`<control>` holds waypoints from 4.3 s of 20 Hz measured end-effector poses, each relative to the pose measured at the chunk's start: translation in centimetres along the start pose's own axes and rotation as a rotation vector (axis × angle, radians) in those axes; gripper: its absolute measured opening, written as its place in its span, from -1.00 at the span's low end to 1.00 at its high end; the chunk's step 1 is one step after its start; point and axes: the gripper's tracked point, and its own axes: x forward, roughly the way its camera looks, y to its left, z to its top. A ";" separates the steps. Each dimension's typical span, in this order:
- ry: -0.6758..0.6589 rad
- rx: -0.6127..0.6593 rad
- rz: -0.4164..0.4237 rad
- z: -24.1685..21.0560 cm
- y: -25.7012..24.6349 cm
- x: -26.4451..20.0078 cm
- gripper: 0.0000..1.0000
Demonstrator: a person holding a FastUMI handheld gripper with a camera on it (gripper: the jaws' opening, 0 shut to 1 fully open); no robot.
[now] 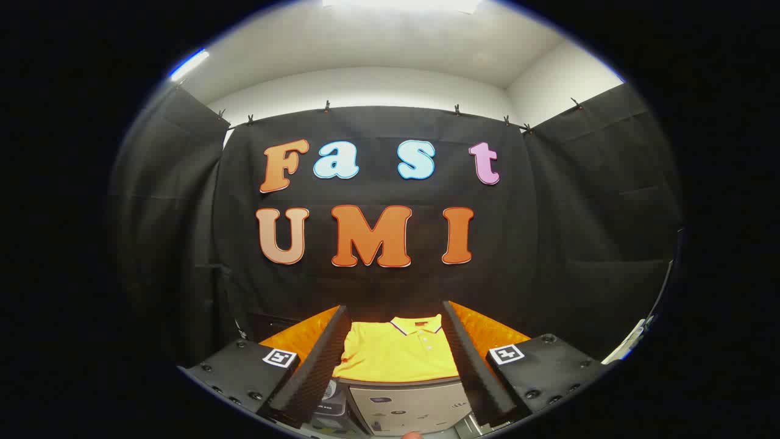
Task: Put the clothes into the washing machine and then close the washing machine lid.
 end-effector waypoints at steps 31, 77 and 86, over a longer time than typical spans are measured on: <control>0.096 0.022 0.009 -4.1 -6.6 12.7 0.98; 0.783 0.045 0.086 -27.6 -8.3 29.7 -0.11; 0.755 0.135 0.095 -27.4 -7.6 29.5 -0.71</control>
